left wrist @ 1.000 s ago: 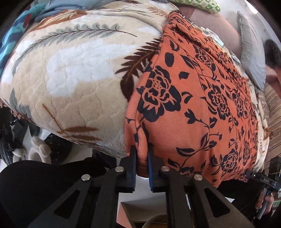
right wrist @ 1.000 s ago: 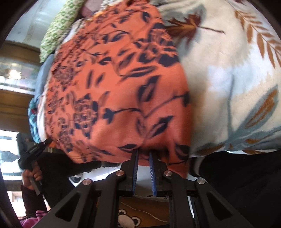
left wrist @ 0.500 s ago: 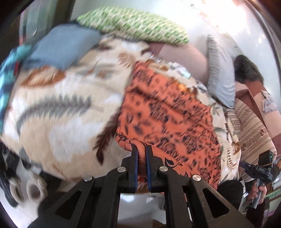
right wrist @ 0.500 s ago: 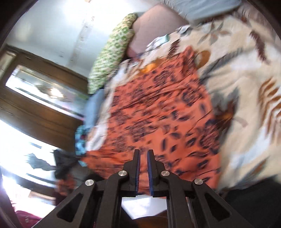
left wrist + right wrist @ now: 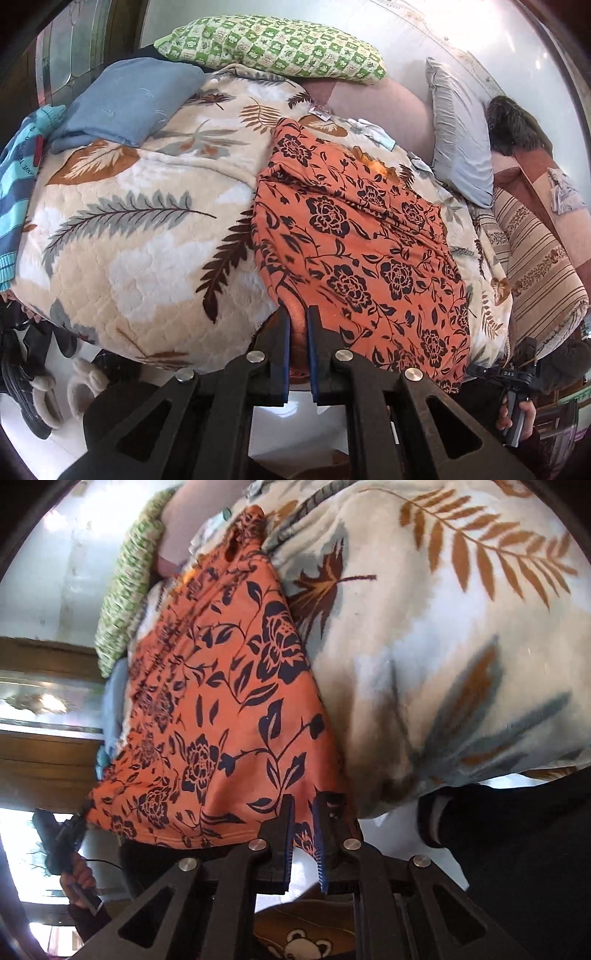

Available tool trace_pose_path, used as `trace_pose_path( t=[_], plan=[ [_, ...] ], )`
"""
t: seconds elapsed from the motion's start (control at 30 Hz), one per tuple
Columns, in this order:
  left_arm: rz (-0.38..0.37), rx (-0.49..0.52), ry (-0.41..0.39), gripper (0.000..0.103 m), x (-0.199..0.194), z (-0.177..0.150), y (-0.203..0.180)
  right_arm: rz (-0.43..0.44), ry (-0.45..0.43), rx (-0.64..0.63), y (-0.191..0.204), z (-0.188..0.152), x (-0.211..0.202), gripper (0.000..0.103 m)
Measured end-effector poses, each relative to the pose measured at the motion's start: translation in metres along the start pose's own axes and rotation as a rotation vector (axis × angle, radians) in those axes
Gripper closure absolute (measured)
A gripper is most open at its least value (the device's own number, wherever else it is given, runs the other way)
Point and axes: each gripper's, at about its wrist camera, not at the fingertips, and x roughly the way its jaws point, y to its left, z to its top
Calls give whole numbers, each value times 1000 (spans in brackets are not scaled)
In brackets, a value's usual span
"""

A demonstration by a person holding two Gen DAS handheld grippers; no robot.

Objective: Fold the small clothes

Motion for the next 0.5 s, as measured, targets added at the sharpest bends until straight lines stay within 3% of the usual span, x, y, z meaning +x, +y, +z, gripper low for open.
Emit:
trace_pose_path(
  t=[0.07,0.2,0.3,0.4,0.5],
  plan=[
    [7,6,6,95,2,-2,-2,20,0,15,-3,-2,1,86],
    [22,27,28,95,8,-7,-7,6,32,56,0,1,12,39],
    [83,53,53,95,15,-12,-7,21,38,72,-3,1,18,39],
    [159,9,101,94,28,-18,6,6,70,93,-7,1,30,39],
    [203,-53,120,85,33,-23,23,3,61,83,-3,2,40,41]
  ],
)
